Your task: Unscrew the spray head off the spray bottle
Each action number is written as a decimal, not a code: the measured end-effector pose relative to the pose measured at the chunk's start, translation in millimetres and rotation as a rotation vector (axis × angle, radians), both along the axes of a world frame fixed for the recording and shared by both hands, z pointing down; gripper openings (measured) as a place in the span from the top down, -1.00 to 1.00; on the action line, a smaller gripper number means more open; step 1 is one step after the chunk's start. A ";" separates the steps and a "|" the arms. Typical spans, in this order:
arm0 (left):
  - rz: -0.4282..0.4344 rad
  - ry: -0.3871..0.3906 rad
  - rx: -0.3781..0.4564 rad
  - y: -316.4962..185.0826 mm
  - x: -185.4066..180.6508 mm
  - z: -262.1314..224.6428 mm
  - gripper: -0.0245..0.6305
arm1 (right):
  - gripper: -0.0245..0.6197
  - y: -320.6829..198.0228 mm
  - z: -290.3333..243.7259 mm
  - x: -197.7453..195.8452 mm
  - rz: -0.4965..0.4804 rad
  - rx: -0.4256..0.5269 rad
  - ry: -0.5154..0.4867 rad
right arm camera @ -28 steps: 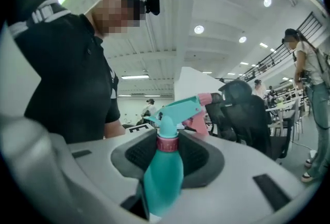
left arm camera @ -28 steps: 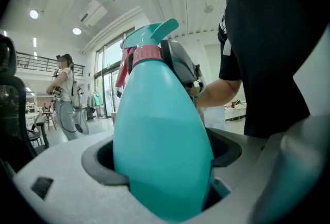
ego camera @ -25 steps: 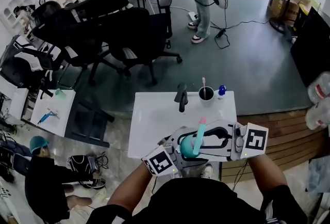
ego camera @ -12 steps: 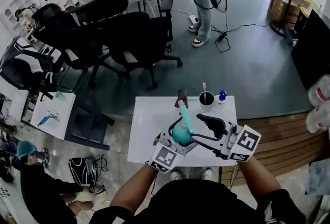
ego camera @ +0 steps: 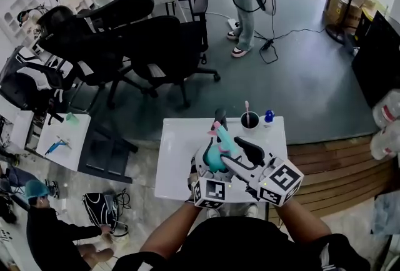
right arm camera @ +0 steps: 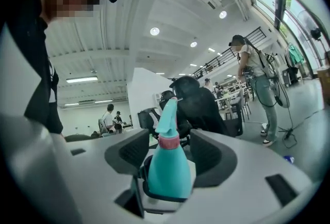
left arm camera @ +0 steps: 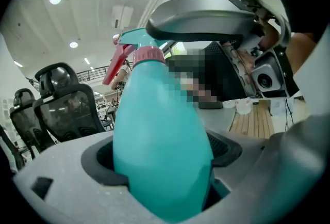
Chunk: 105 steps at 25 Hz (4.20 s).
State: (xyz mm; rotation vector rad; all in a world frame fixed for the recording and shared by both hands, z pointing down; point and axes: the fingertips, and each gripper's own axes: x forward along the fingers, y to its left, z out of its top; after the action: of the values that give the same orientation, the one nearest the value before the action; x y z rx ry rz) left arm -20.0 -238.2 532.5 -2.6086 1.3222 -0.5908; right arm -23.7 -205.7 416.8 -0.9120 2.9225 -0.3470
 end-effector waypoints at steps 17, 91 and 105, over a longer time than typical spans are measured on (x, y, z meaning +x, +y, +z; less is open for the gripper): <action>0.298 0.042 0.037 36.4 29.2 -18.5 -0.48 | 0.50 25.8 -13.8 -0.8 -0.212 0.125 0.105; 0.302 0.114 -0.061 44.5 22.1 -7.3 -0.48 | 0.35 41.7 -7.0 5.0 -0.284 0.192 0.091; -0.012 0.029 -0.084 20.9 -0.8 18.2 -0.48 | 0.43 9.2 15.7 -9.4 -0.014 -0.041 0.013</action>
State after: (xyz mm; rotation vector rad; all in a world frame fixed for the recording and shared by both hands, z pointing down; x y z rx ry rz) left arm -20.8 -217.3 550.7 -2.6873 1.3501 -0.6255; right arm -33.1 -196.5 432.5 -0.9029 2.9455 -0.4054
